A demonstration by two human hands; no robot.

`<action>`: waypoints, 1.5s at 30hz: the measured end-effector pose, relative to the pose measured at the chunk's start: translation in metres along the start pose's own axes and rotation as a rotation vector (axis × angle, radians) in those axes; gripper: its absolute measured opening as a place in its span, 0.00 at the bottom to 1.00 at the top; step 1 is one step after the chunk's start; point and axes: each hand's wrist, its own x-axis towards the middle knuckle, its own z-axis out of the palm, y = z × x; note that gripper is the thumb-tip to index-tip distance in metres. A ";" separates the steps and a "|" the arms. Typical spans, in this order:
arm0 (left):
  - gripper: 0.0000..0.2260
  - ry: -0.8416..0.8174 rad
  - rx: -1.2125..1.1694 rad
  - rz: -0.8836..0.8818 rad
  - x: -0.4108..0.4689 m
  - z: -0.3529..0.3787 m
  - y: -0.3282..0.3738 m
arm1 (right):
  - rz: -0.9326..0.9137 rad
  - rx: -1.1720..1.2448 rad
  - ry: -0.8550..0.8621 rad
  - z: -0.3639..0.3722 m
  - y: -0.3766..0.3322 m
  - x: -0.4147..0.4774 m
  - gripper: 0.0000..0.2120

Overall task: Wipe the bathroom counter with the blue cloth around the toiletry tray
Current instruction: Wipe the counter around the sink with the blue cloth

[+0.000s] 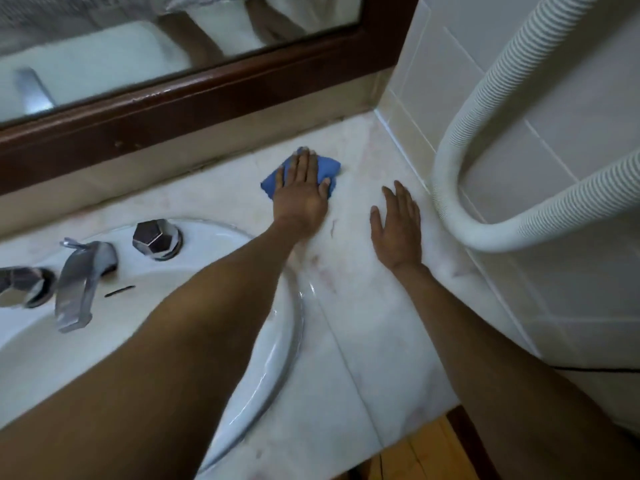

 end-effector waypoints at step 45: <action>0.28 -0.018 -0.005 -0.209 -0.605 -0.010 -0.154 | -0.619 0.115 -0.892 -0.016 -0.284 -0.322 0.19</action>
